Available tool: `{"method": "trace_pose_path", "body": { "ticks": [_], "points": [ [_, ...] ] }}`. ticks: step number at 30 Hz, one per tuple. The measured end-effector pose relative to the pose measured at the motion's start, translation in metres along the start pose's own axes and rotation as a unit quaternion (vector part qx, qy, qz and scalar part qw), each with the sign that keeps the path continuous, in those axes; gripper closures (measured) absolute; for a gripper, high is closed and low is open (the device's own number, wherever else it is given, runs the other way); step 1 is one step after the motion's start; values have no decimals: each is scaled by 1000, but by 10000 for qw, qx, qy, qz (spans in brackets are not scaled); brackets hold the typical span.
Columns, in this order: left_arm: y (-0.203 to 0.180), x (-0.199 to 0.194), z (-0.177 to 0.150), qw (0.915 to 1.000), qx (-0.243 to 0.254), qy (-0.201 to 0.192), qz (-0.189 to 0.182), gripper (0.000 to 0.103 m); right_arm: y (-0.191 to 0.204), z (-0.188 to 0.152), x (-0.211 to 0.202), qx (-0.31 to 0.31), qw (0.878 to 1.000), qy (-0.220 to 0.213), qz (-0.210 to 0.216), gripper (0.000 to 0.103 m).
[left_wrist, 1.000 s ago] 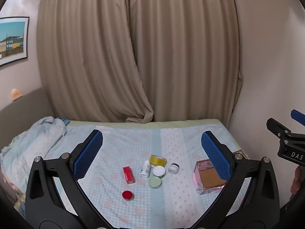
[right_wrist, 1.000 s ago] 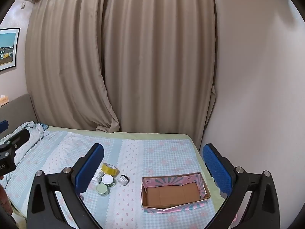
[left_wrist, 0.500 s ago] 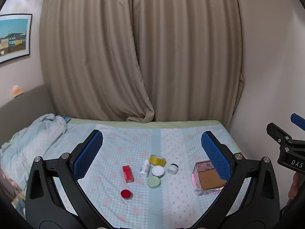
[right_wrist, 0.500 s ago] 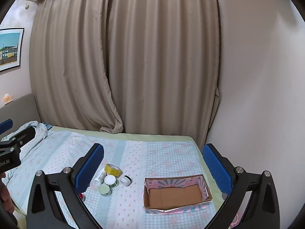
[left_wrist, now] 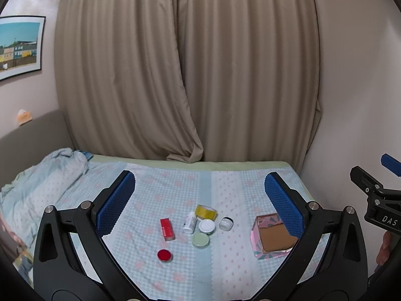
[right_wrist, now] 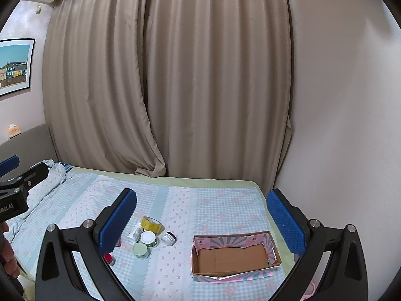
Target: Organize rigid objects
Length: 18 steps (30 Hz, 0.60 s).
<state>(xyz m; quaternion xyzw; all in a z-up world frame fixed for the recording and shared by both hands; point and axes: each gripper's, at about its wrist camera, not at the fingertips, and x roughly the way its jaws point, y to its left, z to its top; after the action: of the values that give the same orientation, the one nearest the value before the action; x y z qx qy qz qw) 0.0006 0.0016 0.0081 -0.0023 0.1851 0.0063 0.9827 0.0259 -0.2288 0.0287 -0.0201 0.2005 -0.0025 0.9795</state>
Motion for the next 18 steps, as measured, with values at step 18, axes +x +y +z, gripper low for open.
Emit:
{"method": "trace_pose_path", "body": {
  "ticks": [18],
  "points": [
    [0,-4,1,10000,-12,17,-27,1,5,-7,-2,-32,9998,-113,129,0]
  ]
}}
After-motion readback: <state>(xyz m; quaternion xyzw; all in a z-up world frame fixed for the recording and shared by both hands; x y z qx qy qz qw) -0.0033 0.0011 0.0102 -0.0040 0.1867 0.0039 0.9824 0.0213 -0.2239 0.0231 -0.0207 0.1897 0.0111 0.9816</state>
